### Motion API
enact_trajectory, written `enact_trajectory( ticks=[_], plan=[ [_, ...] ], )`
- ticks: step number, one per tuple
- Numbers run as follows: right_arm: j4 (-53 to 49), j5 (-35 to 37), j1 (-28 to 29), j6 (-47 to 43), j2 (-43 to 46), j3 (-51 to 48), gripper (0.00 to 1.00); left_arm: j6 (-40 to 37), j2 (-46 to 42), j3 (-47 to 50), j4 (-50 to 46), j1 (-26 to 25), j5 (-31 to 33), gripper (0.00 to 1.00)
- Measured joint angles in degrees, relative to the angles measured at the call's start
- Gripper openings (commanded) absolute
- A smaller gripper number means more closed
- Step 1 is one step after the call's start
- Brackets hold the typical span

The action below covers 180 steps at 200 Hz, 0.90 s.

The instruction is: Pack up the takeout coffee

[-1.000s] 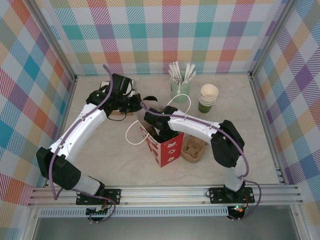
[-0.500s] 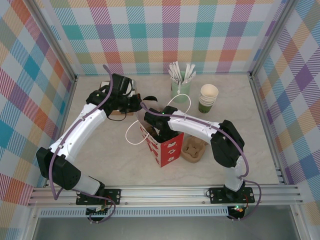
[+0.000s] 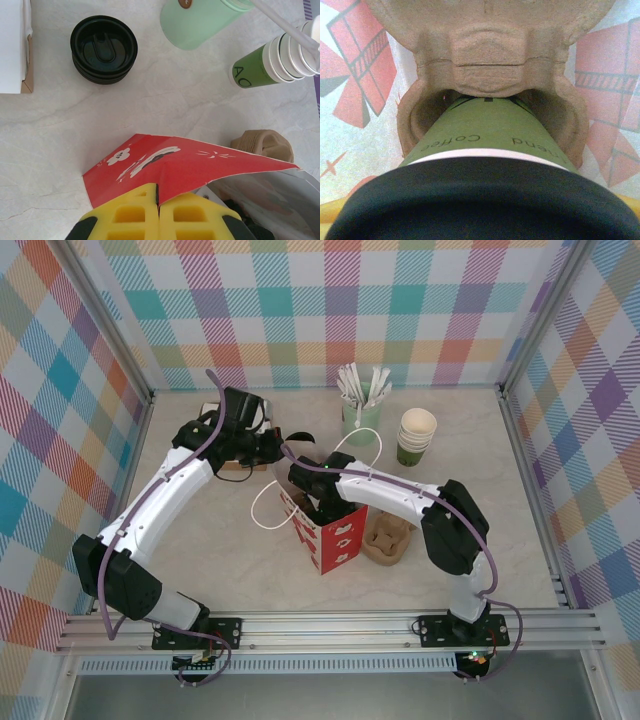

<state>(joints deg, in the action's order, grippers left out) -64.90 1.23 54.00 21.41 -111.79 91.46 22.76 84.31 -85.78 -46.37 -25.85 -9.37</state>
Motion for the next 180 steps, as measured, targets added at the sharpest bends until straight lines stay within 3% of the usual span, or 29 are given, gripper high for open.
enact_trajectory(
  ticks=[68,180],
  plan=[
    [0.28,-0.42,-0.02,0.74,0.42,0.00,1.00,-0.04,0.00,0.00,0.00,0.00,-0.20,0.05],
    [-6.60,0.31,-0.83,2.16,3.69,11.39,1.00,-0.02,0.00,0.04,0.02,-0.02,-0.61,0.04]
  ],
)
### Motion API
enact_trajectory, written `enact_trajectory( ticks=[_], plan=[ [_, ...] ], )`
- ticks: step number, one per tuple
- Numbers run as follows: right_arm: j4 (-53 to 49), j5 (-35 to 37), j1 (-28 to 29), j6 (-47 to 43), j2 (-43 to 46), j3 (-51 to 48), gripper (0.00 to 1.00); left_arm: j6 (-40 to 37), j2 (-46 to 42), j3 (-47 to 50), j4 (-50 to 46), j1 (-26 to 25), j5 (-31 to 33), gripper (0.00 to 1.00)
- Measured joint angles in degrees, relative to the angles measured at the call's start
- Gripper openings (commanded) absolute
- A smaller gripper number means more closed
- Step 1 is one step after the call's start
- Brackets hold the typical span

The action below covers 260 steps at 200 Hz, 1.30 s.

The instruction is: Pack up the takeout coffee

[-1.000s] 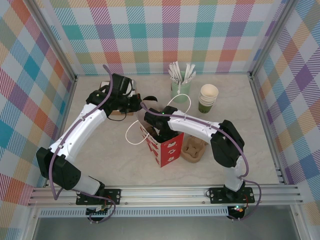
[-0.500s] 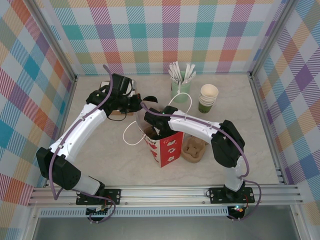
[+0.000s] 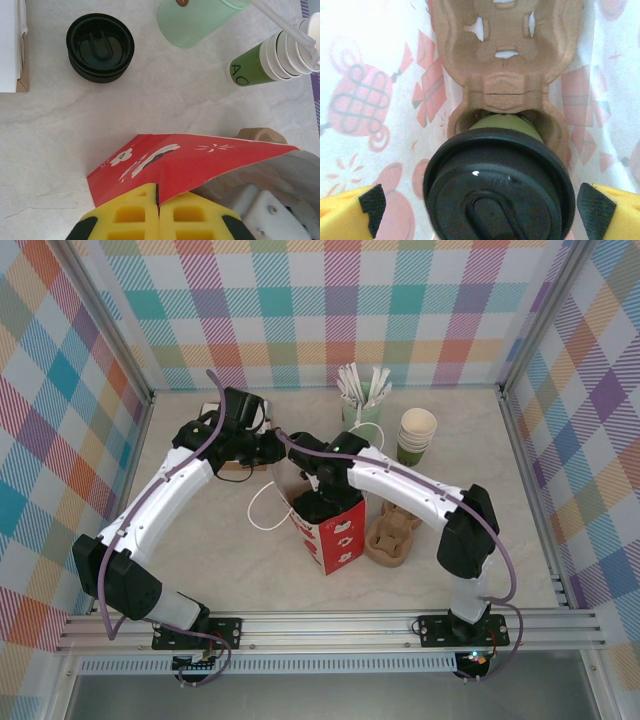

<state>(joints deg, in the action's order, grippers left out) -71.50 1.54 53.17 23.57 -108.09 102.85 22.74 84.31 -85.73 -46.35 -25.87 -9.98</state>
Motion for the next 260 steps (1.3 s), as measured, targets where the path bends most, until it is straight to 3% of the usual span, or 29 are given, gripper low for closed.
enact_trajectory(
  ticks=[163,196,260],
  plan=[
    [-10.56,1.31,-2.23,-0.24,10.82,22.97,0.95,-2.29,2.93,-3.65,-0.90,0.02,1.66,0.06],
    [-9.81,3.23,-4.85,-0.26,18.84,22.36,0.96,-4.50,5.88,-7.30,-1.75,0.70,1.66,0.06],
    [-7.67,5.90,-14.78,-0.22,34.73,10.08,0.96,-9.55,15.96,-18.05,-2.25,4.72,-0.59,0.07]
  ],
)
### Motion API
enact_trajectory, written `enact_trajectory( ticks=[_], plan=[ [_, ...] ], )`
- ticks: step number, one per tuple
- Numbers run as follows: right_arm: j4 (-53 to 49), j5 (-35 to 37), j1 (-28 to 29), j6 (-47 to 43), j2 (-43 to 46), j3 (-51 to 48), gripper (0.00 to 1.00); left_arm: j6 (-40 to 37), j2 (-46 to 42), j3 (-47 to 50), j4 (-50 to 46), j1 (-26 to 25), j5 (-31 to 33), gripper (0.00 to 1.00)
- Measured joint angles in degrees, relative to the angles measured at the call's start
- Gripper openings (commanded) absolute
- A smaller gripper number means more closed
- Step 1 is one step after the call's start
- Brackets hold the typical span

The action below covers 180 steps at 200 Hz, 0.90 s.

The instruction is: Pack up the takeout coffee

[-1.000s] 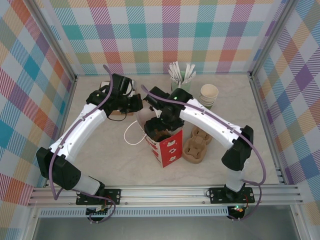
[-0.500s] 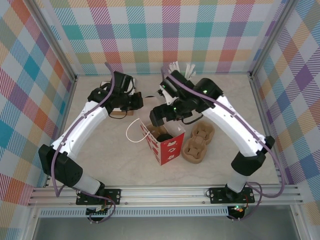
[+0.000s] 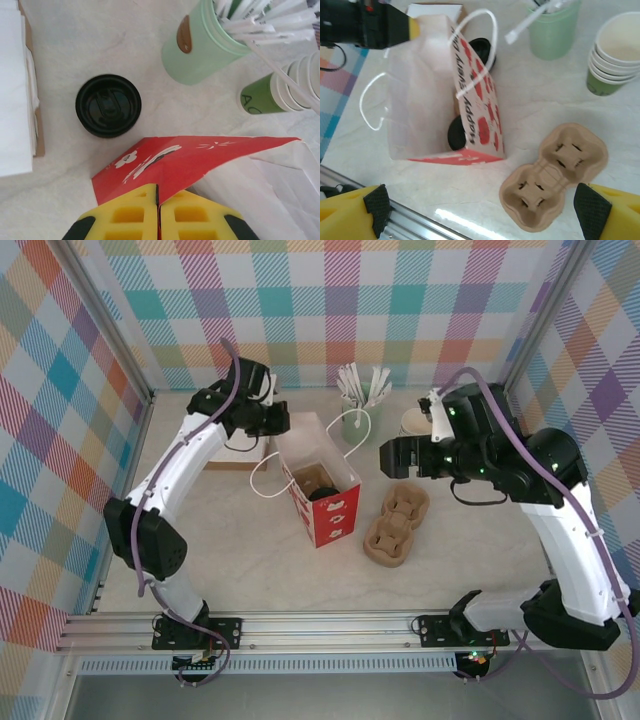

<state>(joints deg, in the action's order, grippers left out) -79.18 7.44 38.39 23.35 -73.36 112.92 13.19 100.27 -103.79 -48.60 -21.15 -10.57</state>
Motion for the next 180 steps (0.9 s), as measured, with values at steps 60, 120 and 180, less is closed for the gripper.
enact_trajectory(
  ticks=[60,120,180],
  plan=[
    [-1.05,0.57,-4.26,0.00,4.39,-9.51,0.98,-3.50,10.82,-13.11,-2.91,4.68,-3.10,0.07],
    [-1.27,0.74,-7.17,-0.33,7.48,-15.30,1.00,-3.67,17.57,-22.88,-5.49,6.16,-5.95,0.10],
    [3.32,1.16,-9.22,-1.84,8.31,-21.77,1.00,-3.85,18.08,-23.65,-6.60,6.99,-7.78,0.36]
  ],
)
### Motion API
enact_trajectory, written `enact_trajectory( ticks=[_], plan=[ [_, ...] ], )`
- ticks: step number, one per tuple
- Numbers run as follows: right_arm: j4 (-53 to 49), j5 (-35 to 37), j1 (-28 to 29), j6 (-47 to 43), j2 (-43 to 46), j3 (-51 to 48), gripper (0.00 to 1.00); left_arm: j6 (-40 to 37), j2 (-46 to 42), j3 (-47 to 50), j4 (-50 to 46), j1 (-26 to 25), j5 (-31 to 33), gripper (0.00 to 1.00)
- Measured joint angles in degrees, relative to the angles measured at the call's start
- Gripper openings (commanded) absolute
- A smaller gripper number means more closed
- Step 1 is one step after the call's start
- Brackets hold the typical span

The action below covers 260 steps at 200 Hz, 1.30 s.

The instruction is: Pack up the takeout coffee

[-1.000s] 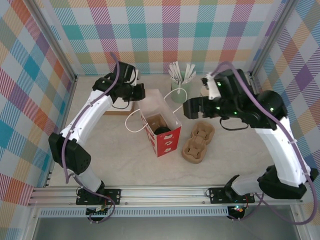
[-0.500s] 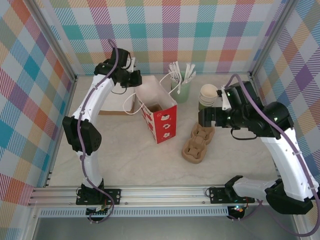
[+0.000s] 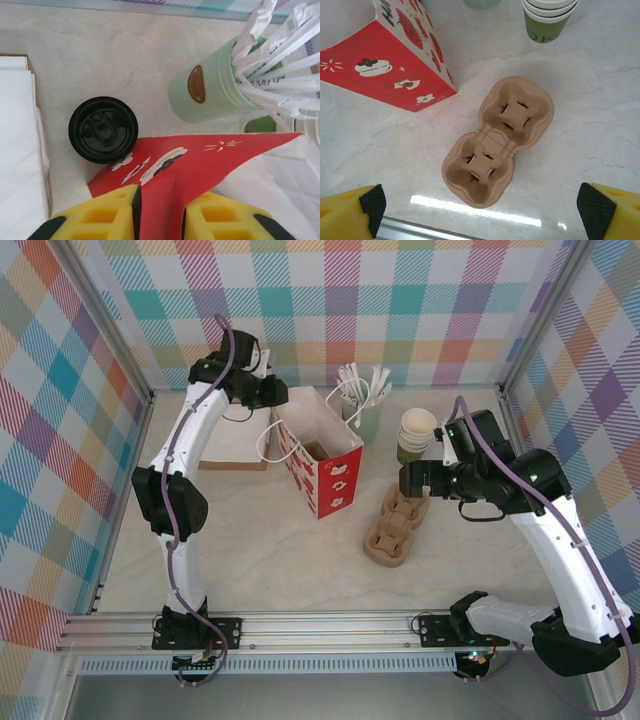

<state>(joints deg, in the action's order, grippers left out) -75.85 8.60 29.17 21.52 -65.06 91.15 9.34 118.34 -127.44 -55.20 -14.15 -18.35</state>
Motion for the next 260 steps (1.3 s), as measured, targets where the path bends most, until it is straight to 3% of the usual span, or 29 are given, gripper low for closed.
enact_trajectory(
  ticks=[50,81,107,143,173,210,260],
  plan=[
    [6.49,-0.33,-2.43,-2.82,0.52,-5.75,0.99,0.11,-2.19,0.79,-1.11,1.09,-0.50,0.64],
    [12.79,-3.32,-5.64,-4.70,0.37,-9.66,0.88,0.15,-11.39,7.13,-0.02,1.73,0.00,0.75],
    [18.45,-7.63,-7.69,-6.51,-1.77,-9.86,0.81,1.11,-23.54,17.64,3.91,1.88,1.31,0.80],
    [31.82,-12.33,-8.24,-14.91,-4.70,-15.39,0.82,3.96,-41.20,36.81,11.43,1.92,4.07,0.84],
    [41.83,-15.43,-9.35,-23.61,-7.10,-21.27,0.85,5.60,-50.62,47.89,14.43,1.92,6.84,0.86],
    [53.64,-19.89,-11.78,-34.62,-11.50,-24.59,0.85,6.27,-58.71,56.15,15.08,1.92,10.36,0.89],
    [65.29,-25.22,-12.81,-47.01,-18.51,-25.94,0.85,6.27,-64.57,59.49,14.88,1.92,13.44,0.90]
  ],
)
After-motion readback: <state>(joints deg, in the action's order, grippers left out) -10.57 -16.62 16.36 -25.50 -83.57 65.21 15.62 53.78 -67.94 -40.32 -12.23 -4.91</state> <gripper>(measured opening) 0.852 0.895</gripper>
